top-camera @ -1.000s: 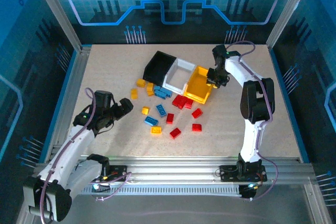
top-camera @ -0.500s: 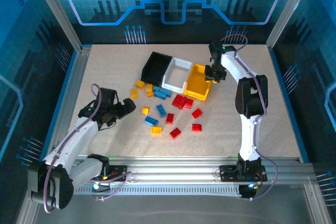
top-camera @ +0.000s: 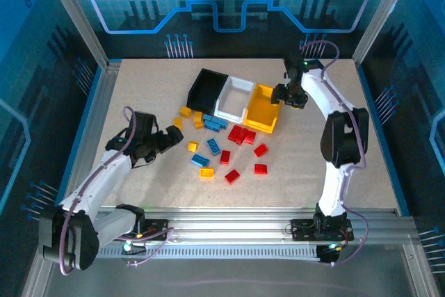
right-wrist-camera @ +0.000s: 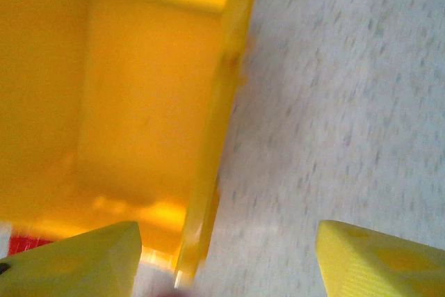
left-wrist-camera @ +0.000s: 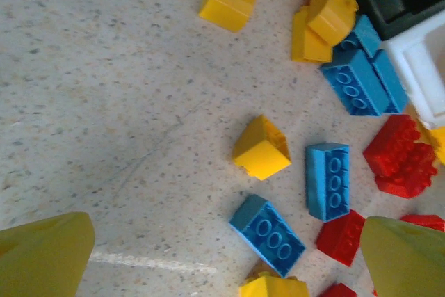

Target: Sort the legos into containers by color

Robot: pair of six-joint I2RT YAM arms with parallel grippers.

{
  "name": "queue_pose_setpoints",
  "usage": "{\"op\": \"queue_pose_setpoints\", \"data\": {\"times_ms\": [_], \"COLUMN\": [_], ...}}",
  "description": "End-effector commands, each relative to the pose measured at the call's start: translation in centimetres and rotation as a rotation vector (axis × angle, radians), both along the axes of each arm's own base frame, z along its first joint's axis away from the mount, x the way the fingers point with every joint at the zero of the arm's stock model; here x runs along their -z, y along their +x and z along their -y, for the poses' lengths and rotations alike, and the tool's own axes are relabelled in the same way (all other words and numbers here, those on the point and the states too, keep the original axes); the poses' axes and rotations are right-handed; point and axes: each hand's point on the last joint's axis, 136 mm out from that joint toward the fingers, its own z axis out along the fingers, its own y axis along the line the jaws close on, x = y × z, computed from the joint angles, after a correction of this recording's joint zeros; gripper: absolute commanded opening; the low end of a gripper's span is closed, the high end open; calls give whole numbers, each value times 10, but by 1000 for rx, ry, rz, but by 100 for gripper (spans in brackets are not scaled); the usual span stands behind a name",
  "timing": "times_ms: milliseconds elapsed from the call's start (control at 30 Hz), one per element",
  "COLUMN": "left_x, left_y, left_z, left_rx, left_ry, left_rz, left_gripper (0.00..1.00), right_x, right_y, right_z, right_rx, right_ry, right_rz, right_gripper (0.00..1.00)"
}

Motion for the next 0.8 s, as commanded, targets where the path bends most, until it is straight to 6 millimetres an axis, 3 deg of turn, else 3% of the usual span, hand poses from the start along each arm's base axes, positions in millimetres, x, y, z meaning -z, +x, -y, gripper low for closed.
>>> {"op": "queue_pose_setpoints", "data": {"times_ms": [0,200,300,367,567,767], "left_x": [-8,-3,5,11,14,12], "left_y": [7,-2,-7,-11,-20,-25], "left_z": [25,68,66,58,46,37], "left_rx": [103,324,309,261,214,187], "left_ry": [-75,-23,18,32,59,86], "left_rz": [43,9,-22,-36,-43,-31], "left_gripper": [99,99,99,99,99,99], "right_x": [-6,27,36,42,48,59], "right_y": [-63,-163,-193,-203,-208,-221], "right_z": [-33,-81,-102,-115,-145,-179], "right_rx": [-48,-106,-54,-6,97,104], "right_ry": [57,106,125,170,167,120], "right_rz": [-63,-215,-267,-299,-336,-387], "right_gripper": [71,71,71,70,68,67]}}
